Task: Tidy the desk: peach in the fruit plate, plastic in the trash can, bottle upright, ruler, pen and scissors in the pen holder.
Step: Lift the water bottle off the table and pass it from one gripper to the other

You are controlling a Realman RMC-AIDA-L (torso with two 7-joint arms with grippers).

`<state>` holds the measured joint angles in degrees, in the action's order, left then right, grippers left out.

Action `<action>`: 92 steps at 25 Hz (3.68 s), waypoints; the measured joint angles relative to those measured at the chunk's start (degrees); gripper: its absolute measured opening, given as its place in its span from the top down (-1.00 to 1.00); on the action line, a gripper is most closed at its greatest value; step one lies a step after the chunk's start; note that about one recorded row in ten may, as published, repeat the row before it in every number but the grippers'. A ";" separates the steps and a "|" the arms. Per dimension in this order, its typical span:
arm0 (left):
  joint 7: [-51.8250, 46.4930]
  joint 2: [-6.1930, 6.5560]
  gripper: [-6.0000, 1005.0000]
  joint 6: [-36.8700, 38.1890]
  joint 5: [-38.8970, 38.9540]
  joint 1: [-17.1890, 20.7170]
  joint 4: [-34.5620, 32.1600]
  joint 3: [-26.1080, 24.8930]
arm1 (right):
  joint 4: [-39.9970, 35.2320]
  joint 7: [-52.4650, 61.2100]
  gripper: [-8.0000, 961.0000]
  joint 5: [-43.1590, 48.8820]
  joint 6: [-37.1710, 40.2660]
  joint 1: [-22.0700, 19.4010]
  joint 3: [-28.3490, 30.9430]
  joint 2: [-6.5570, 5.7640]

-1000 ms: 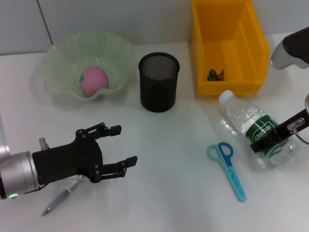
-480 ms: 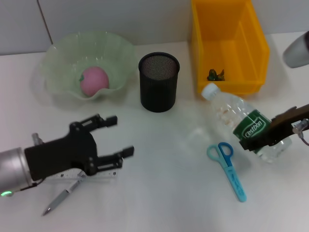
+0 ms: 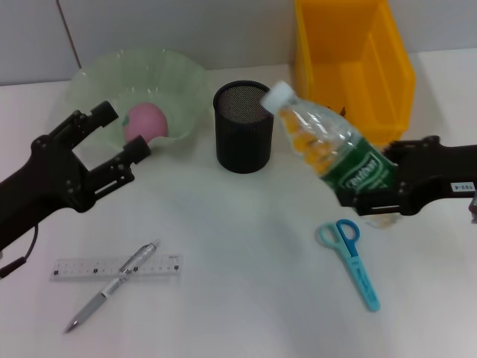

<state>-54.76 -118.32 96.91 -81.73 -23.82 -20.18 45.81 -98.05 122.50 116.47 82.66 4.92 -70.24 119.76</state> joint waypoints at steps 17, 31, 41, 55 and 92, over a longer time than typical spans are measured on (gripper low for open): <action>-6.45 -0.26 -0.69 3.12 2.88 -5.78 7.09 -1.00 | 30.88 -42.52 -0.61 -26.41 -0.24 3.38 0.83 -0.45; -3.81 -0.68 -0.69 3.47 2.42 -7.81 10.51 0.35 | 42.06 -51.89 -0.61 -31.89 0.60 9.17 0.28 -0.28; -2.37 -0.82 -0.69 4.50 2.65 -9.57 12.21 1.08 | 50.25 -54.30 -0.61 -33.30 1.00 14.99 -0.51 -0.34; -1.62 -0.83 -0.66 4.47 3.83 -9.90 13.42 0.60 | 52.16 -55.33 -0.61 -33.51 2.06 16.17 -1.31 -0.26; -0.26 -0.60 0.12 9.83 4.55 -9.03 12.92 0.96 | 58.53 -58.78 -0.68 -37.40 6.01 17.50 -2.93 -0.45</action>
<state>-55.02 -118.92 106.75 -77.18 -32.85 -7.26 46.76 -39.52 63.72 79.07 88.67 22.42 -73.17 119.32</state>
